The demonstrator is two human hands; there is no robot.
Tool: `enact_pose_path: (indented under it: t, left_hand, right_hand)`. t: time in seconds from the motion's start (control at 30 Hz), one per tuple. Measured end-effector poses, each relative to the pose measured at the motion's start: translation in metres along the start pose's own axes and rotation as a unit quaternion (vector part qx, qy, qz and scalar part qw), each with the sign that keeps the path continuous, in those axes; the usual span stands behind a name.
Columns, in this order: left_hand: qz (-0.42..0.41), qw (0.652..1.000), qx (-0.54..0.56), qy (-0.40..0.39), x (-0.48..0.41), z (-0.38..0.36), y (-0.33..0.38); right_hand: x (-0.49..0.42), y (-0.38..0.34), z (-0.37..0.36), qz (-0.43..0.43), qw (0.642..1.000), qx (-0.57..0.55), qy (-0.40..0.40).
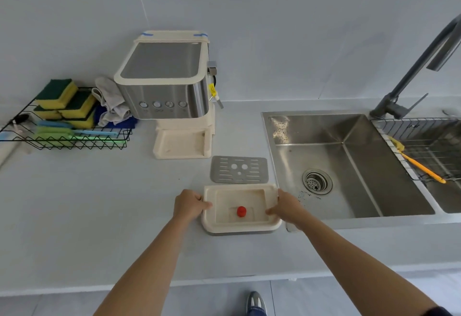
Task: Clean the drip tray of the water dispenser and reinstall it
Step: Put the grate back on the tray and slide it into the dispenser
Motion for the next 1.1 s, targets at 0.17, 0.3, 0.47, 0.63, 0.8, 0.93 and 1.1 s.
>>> enact_pose_path:
  t: [0.17,0.3,0.47,0.63,0.8,0.93,1.1]
  left_hand:
    - [-0.008,0.999,0.039,0.009,-0.014,0.013,0.021]
    - [-0.008,0.998,0.058,-0.002,-0.03,0.016,0.039]
    - [-0.002,0.998,0.056,-0.011,-0.049,0.008,0.059]
    - [0.031,0.998,0.051,-0.018,-0.064,-0.003,0.064]
    - [0.078,0.996,0.037,-0.013,-0.078,-0.01,0.066]
    - [0.109,0.992,0.06,-0.024,-0.086,-0.016,0.067]
    - [0.143,0.985,0.093,-0.008,-0.088,-0.018,0.057]
  right_hand:
    - [-0.008,-0.016,0.024,0.015,0.996,-0.089,0.026]
    - [-0.025,-0.027,0.041,0.014,0.987,-0.153,0.045]
    - [-0.055,-0.031,0.043,-0.036,0.963,-0.264,0.035]
    - [-0.076,-0.036,0.039,-0.063,0.95,-0.306,0.013]
    - [-0.089,-0.038,0.035,-0.101,0.952,-0.289,0.011]
    - [-0.093,-0.043,0.035,-0.118,0.947,-0.298,0.002]
    - [-0.099,-0.038,0.035,-0.135,0.934,-0.331,-0.017]
Point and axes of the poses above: each hand's wrist, its own x-axis away from the middle knuckle, its own z-axis out of the back of the hand, y = z × x, the point moved 6 cm from there along -x, towards the middle knuckle, and after that the axes turned 2 degrees about x, right-handed, at the moved point
